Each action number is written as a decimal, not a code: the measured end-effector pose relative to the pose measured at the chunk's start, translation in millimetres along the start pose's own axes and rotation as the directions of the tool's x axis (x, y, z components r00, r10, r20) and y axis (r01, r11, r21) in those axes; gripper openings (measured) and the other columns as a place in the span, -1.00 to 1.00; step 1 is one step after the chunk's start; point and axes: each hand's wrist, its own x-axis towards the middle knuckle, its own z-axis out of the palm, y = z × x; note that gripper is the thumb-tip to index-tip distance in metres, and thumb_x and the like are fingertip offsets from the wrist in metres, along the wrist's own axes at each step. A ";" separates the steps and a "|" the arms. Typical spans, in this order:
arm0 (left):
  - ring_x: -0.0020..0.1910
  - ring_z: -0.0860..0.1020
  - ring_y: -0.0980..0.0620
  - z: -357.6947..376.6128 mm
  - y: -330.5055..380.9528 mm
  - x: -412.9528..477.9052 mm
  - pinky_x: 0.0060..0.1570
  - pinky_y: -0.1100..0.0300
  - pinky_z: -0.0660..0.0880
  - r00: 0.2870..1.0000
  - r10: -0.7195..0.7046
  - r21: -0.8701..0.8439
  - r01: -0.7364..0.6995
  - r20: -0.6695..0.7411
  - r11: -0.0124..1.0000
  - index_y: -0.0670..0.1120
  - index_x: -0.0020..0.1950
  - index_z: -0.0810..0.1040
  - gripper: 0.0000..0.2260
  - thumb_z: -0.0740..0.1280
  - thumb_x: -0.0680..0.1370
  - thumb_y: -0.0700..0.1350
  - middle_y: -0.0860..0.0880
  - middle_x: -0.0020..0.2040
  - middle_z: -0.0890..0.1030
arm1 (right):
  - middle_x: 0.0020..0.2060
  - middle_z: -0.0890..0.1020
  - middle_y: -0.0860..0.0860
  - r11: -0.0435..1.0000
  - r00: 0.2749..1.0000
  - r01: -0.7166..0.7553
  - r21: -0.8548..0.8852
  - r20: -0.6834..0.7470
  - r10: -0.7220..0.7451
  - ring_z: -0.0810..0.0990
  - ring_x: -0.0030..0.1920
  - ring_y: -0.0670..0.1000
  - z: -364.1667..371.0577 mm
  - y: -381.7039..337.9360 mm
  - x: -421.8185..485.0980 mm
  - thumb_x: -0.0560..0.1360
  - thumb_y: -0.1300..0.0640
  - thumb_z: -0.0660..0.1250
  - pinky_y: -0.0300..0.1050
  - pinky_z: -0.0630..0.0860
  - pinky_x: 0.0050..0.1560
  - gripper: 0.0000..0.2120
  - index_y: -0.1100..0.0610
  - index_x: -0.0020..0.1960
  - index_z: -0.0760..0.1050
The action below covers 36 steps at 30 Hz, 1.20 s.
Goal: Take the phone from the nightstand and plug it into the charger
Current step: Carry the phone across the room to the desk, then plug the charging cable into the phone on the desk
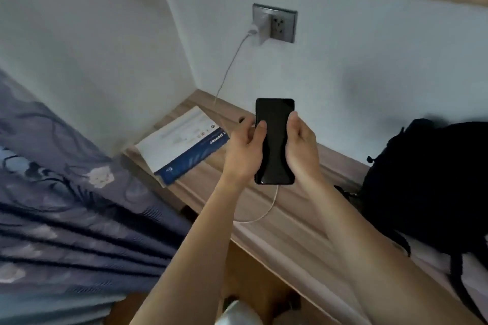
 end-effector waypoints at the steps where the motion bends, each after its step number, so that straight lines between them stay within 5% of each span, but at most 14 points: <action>1: -0.37 0.50 0.16 4.6 -6.1 11.7 -0.35 0.31 0.42 0.999 -0.011 -0.011 0.011 0.033 1.000 -0.15 -0.06 0.55 -0.76 0.24 0.73 -0.08 0.14 -0.38 0.55 | -0.29 0.59 -0.07 1.000 1.000 -0.021 -0.019 0.007 0.021 0.52 -0.27 -0.14 -4.0 4.9 7.7 0.75 -0.07 0.06 -0.18 0.42 -0.19 -0.52 0.21 -0.14 0.50; 3: -0.35 0.55 0.21 14.8 -19.4 36.3 -0.30 0.30 0.47 0.997 -0.032 0.006 0.032 0.072 0.999 -0.12 -0.01 0.57 -0.78 0.24 0.74 -0.06 0.14 -0.33 0.61 | -0.17 0.62 0.00 0.995 0.997 -0.068 -0.068 0.020 0.070 0.58 -0.19 -0.05 -11.8 16.2 21.4 0.75 -0.02 0.12 -0.11 0.48 -0.10 -0.61 0.27 0.06 0.56; 6: -0.09 0.68 0.04 35.0 -39.5 66.6 -0.10 0.12 0.59 0.980 -0.097 0.026 0.094 0.175 0.995 -0.17 0.16 0.60 -0.75 0.22 0.74 -0.04 -0.07 -0.06 0.71 | -0.05 0.72 0.02 0.989 0.993 -0.116 -0.088 0.003 0.117 0.70 -0.09 -0.03 -19.5 40.7 31.8 0.67 0.12 0.32 -0.22 0.62 -0.07 -0.77 0.08 0.31 0.56; 15: 0.09 0.67 -0.22 90.0 -125.1 78.3 0.17 -0.11 0.61 0.810 -0.237 0.224 0.135 0.536 0.965 -0.18 0.19 0.58 -0.85 0.22 0.73 -0.24 -0.18 0.08 0.67 | 0.18 0.70 0.30 0.927 0.889 -0.374 -0.036 -0.300 0.347 0.68 0.21 0.32 -34.7 150.1 28.7 0.62 0.31 0.37 0.28 0.59 0.29 -0.74 0.33 0.30 0.57; 19: -0.03 0.59 0.01 98.0 -164.4 65.2 -0.21 0.41 0.48 0.843 -0.268 0.363 0.094 0.466 0.927 -0.17 0.14 0.62 -0.89 0.32 0.66 -0.25 -0.02 -0.01 0.62 | 0.09 0.71 0.20 0.882 0.853 -0.463 -0.086 -0.315 0.417 0.68 0.23 0.30 -40.6 194.6 19.6 0.63 0.28 0.37 0.18 0.58 0.26 -0.74 0.31 0.31 0.57; 20: -0.02 0.58 -0.01 99.2 -170.8 63.1 -0.25 0.41 0.43 0.860 -0.281 0.385 0.109 0.425 0.917 -0.18 0.14 0.61 -0.88 0.34 0.64 -0.27 -0.03 -0.01 0.61 | 0.11 0.71 0.20 0.870 0.841 -0.485 -0.094 -0.321 0.434 0.68 0.25 0.28 -41.5 201.1 17.8 0.63 0.27 0.37 0.15 0.57 0.27 -0.73 0.30 0.32 0.57; 24: 0.20 0.57 -0.21 93.1 -189.4 55.2 0.07 0.18 0.41 0.874 -0.348 0.541 0.121 0.340 0.832 -0.21 0.32 0.51 -0.71 0.37 0.60 -0.25 -0.24 0.27 0.56 | 0.22 0.70 0.21 0.831 0.816 -0.539 -0.135 -0.328 0.476 0.65 0.28 0.24 -37.6 218.7 14.3 0.64 0.20 0.37 0.18 0.53 0.34 -0.71 0.26 0.34 0.55; 27: 0.24 0.51 -0.20 84.1 -199.2 50.6 0.03 0.21 0.31 0.870 -0.338 0.587 0.071 0.358 0.807 -0.22 0.33 0.45 -0.67 0.37 0.58 -0.28 -0.31 0.26 0.53 | 0.19 0.72 0.15 0.810 0.800 -0.566 -0.156 -0.341 0.494 0.68 0.24 0.19 -31.0 220.7 17.0 0.64 0.11 0.38 0.00 0.55 0.18 -0.73 0.20 0.30 0.58; 31: 0.23 0.54 -0.25 84.1 -201.5 50.2 0.14 0.04 0.43 0.878 -0.319 0.591 0.053 0.356 0.805 -0.20 0.38 0.40 -0.63 0.38 0.60 -0.29 -0.24 0.33 0.47 | 0.15 0.72 0.11 0.780 0.765 -0.606 -0.156 -0.381 0.518 0.67 0.18 0.15 -22.0 220.9 24.1 0.63 0.04 0.39 -0.12 0.42 -0.03 -0.70 0.18 0.29 0.56; 36: 0.21 0.59 -0.32 84.2 -200.4 57.9 0.16 -0.14 0.56 0.902 -0.303 0.575 0.076 0.309 0.814 -0.17 0.39 0.38 -0.66 0.30 0.63 -0.25 -0.23 0.32 0.51 | -0.08 0.62 0.02 0.754 0.712 -0.647 -0.110 -0.440 0.547 0.69 0.05 0.15 -14.8 221.8 30.4 0.60 0.03 0.43 -0.10 0.46 -0.09 -0.72 0.18 0.20 0.56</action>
